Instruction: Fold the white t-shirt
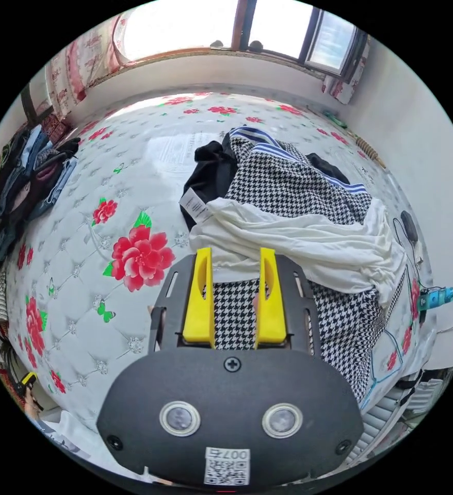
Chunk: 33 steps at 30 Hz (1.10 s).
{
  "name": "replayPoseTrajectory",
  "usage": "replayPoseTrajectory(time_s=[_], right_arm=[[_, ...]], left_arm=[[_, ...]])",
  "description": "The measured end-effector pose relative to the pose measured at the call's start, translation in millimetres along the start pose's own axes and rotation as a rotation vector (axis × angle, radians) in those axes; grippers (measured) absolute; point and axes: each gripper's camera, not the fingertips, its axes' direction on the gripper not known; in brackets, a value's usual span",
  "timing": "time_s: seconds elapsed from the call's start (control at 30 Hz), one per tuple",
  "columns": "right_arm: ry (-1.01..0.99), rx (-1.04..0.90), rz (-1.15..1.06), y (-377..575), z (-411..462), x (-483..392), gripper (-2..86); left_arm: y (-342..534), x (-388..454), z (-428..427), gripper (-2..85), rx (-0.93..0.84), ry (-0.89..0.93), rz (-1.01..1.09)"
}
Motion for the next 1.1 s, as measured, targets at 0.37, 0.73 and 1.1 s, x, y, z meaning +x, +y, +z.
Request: replayPoseTrajectory(time_s=[0.37,0.73,1.1], right_arm=[[-0.073,0.049,0.105,18,40,-2,0.7],[-0.420,0.300,-0.380,152,-81,-185,-0.2],[-1.040,0.003,-0.999,216,-102,-385,0.5]], left_arm=[[13,-6,8,-1.0,0.023,-0.058,-0.005],[29,-91,29,-1.0,0.057,0.190,0.017],[66,-214,61,-1.0,0.195,0.581,-0.133]])
